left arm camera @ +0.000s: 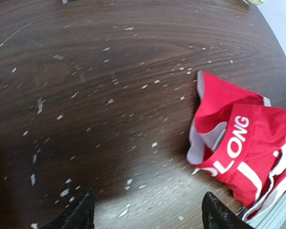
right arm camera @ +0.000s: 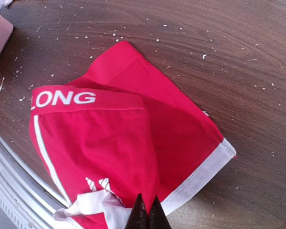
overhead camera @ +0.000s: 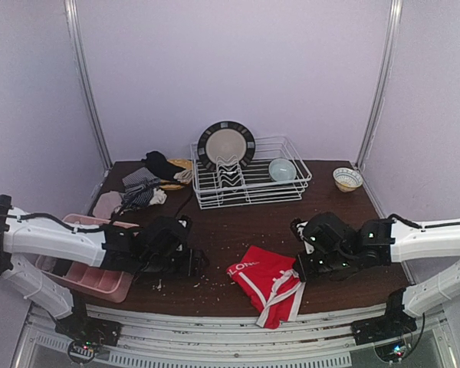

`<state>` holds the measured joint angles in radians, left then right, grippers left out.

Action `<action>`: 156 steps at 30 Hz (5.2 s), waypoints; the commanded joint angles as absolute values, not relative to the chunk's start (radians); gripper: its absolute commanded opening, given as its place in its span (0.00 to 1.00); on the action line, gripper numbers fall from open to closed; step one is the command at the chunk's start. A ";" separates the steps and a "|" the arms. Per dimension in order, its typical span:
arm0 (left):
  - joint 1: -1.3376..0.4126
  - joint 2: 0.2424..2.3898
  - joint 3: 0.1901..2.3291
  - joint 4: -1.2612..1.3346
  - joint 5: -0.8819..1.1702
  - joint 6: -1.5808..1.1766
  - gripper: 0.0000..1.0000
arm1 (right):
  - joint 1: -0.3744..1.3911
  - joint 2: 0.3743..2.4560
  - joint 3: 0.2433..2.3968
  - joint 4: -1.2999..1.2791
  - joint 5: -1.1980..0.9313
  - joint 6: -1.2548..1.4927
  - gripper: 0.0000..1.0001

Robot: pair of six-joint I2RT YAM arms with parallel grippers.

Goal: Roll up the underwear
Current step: Fold the underwear at the center of the board, then smooth out the underwear at the center of the board.

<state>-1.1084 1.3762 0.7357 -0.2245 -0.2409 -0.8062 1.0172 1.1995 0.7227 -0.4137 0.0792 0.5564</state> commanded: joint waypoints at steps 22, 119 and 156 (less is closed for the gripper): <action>-1.114 1.542 0.828 -0.121 -0.189 -0.756 0.76 | 0.834 1.460 0.812 -0.346 0.029 0.404 0.00; -1.055 2.058 1.100 -0.020 0.085 -0.727 0.00 | 1.164 1.547 0.889 -0.473 0.391 0.701 0.64; -1.054 1.947 1.105 -0.132 0.006 -0.709 0.29 | 0.834 1.418 0.789 -0.311 0.217 0.488 0.59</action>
<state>-1.0657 1.9774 1.1217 0.0109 0.0463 -0.7216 0.8669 1.3651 0.7536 -0.3420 0.2573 0.5438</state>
